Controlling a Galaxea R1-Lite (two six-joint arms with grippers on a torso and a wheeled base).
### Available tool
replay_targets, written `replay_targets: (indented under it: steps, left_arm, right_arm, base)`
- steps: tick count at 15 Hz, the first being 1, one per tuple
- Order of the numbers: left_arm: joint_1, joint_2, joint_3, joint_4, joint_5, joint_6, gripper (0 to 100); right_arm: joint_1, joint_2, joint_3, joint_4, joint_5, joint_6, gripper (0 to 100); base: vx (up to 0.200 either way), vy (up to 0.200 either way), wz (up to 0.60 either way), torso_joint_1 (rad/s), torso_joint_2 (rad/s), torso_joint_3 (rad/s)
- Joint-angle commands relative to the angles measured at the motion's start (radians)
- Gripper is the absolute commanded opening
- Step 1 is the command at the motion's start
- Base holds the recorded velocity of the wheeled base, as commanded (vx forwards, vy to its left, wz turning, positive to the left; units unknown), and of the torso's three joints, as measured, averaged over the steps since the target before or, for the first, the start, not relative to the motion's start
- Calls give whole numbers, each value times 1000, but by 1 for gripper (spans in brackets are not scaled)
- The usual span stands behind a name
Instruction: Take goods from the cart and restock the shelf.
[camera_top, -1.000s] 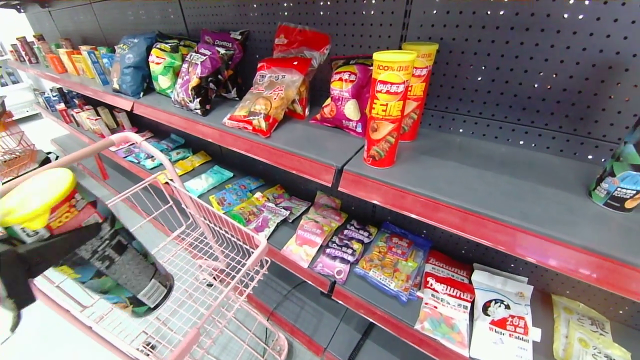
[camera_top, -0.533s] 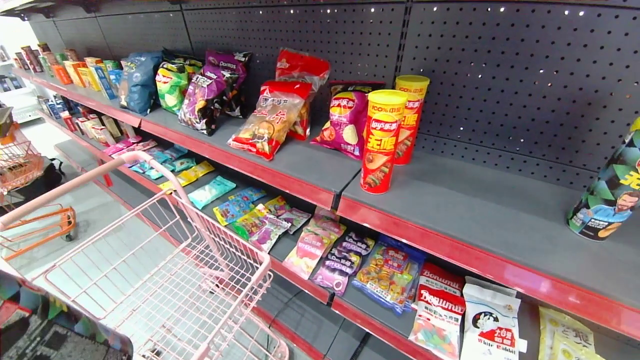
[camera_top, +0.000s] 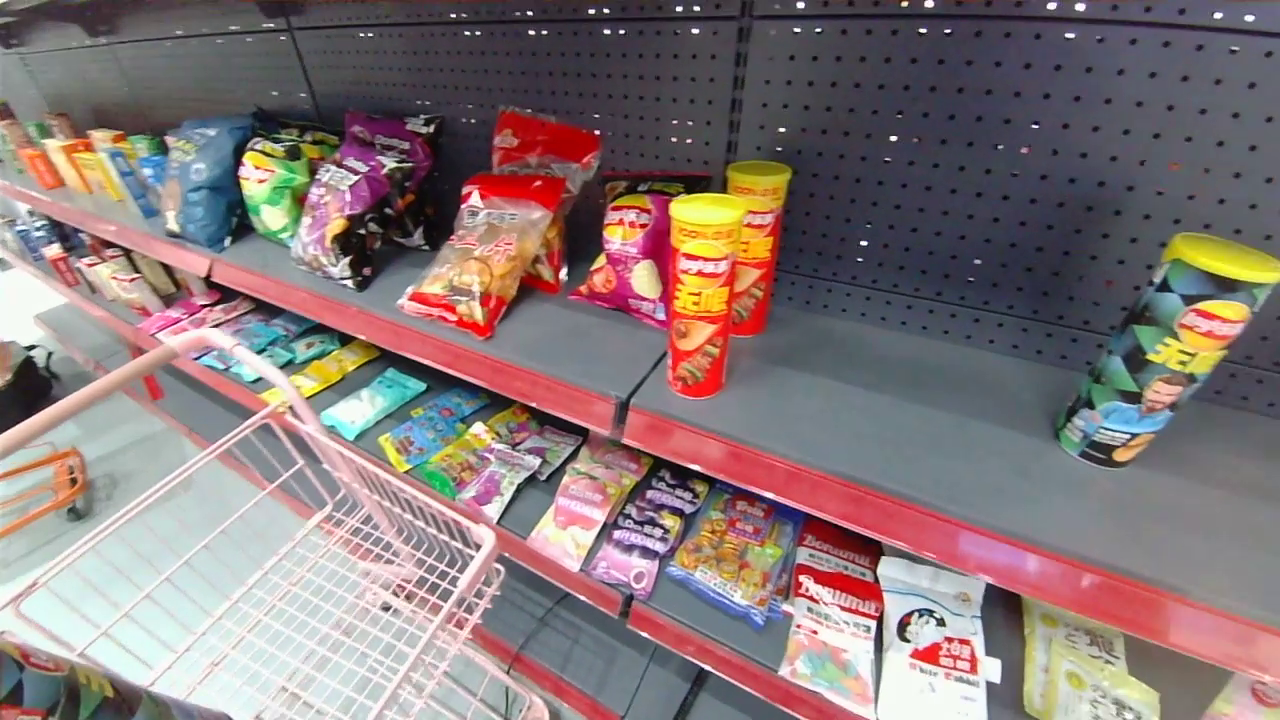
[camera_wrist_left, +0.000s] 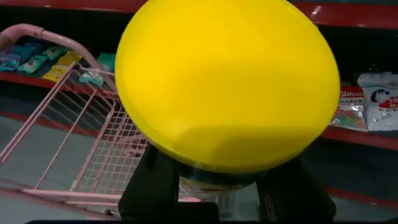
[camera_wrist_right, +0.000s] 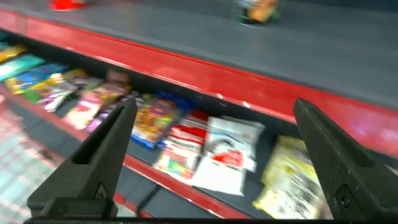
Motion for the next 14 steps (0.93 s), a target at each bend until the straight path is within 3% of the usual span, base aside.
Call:
replay_targets:
  steps: [1, 4, 7, 9, 10, 11, 14]
  left_arm:
    - [1, -1, 2, 1, 7, 0, 0]
    - [3, -1, -11, -1, 62, 1, 0]
    - [4, 19, -29, -1, 79, 6, 0]
    - [6, 19, -31, 7, 111, 36, 0]
    - [7, 30, -34, 5, 171, 101, 0]
    - [6, 34, -35, 5, 191, 125, 0]
    - [1, 25, -26, 1, 188, 133, 0]
  right_arm:
    - [1, 1, 0, 0, 0, -1, 100]
    - [1, 1, 0, 0, 0, -1, 100]
    - [1, 1, 0, 0, 2, -1, 100]
    - [1, 1, 0, 0, 2, -3, 100]
    - [1, 1, 0, 0, 2, -3, 100]
    - [1, 1, 0, 0, 2, -3, 100]
    - [1, 1, 0, 0, 6, -4, 100]
  base:
    - [0, 0, -600, 22, 2, 2]
    - [0, 0, -600, 1, 4, 4]
    - [0, 0, -600, 2, -1, 7]
    - [0, 0, -600, 2, -2, -2]
    - [0, 0, 0, 0, 0, 0]
    - [0, 0, 0, 0, 0, 0]
    - [67, 0, 0, 2, -1, 2]
